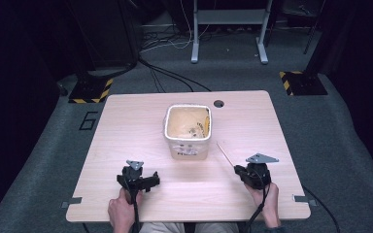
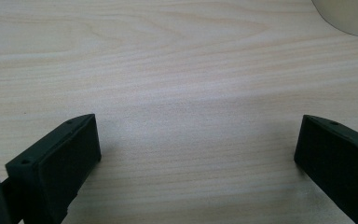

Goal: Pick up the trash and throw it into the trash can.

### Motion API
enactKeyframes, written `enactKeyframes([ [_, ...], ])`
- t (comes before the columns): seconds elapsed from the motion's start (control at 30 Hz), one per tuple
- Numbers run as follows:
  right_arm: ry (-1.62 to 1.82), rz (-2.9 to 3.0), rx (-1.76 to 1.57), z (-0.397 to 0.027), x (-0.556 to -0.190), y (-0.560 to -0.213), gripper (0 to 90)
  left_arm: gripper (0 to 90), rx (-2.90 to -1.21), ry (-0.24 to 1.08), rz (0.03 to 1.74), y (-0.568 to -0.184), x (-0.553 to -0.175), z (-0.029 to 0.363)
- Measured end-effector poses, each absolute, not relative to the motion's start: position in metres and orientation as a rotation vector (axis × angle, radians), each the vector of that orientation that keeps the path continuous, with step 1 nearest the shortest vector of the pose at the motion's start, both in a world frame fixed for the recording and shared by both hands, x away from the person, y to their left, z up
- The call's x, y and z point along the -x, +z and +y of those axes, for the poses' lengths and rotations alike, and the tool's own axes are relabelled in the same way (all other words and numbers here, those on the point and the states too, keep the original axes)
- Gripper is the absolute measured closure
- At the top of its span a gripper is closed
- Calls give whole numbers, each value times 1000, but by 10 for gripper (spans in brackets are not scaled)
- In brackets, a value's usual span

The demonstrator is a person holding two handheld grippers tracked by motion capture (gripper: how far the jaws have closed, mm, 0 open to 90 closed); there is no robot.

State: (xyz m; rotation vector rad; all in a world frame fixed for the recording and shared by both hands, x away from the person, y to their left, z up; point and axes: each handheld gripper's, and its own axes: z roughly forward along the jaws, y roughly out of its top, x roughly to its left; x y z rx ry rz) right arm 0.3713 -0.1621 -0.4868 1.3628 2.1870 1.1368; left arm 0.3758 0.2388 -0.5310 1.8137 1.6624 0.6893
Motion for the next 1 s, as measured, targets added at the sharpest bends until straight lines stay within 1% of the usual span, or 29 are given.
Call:
enactKeyframes([
  [0.13,1118,2201,-1327,-159,-373,-474,853,0,-1814,688,1660,-531,-376,239],
  [0.47,1150,2202,-1305,-157,-377,-457,854,0,-1813,688,1663,-531,-377,239],
  [0.53,1152,2197,-1278,-156,-378,-448,854,0,-1815,689,1660,-531,-377,239],
  [1.0,1192,2170,-1264,-165,-383,-420,854,0,-1814,689,1662,-531,-377,239],
])
